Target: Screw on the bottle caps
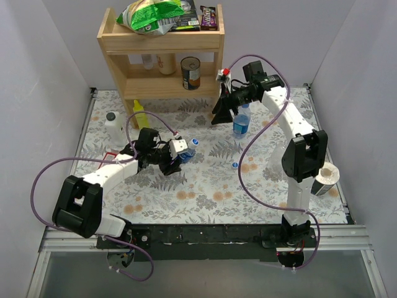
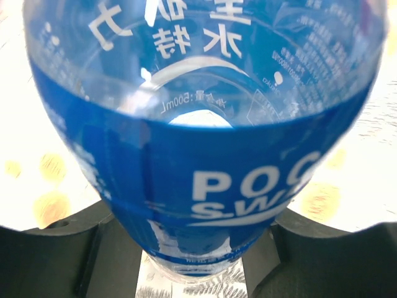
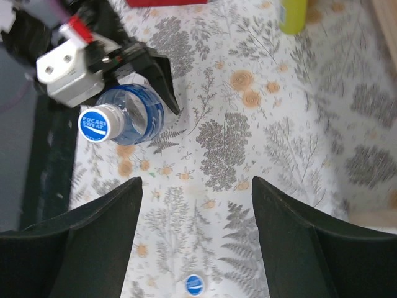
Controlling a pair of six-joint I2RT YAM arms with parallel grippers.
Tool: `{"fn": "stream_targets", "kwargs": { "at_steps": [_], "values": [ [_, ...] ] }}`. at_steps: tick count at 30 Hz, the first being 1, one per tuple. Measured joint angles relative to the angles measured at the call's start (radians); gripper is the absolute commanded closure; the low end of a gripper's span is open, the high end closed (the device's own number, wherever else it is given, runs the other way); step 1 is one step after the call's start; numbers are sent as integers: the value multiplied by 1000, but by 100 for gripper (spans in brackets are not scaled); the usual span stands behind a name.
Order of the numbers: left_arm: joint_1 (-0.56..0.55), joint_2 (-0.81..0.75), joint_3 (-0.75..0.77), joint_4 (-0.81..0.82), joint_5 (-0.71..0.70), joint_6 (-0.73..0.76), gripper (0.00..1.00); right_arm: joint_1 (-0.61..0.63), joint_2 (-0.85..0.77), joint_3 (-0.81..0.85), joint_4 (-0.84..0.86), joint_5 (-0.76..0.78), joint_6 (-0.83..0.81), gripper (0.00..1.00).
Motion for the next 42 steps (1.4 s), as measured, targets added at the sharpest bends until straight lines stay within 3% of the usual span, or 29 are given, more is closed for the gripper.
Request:
{"fn": "stream_targets", "kwargs": {
  "at_steps": [4, 7, 15, 31, 37, 42],
  "values": [
    [-1, 76, 108, -137, 116, 94, 100, 74, -74, -6, -174, 3, -448, 23],
    [0, 113, 161, -214, 161, 150, 100, 178, -173, -67, -229, 24, -697, 23],
    [0, 128, 178, -312, 204, 209, 100, 265, -260, -119, -354, 84, -1066, 23],
    [0, 128, 188, -330, 230, 229, 100, 314, -239, -150, -396, 169, -1168, 35],
    [0, 127, 188, -334, 231, 230, 100, 328, -205, -144, -394, 185, -1167, 48],
    [-1, 127, 188, -345, 229, 237, 100, 332, -181, -123, -385, 192, -1159, 66]
  ]
}}
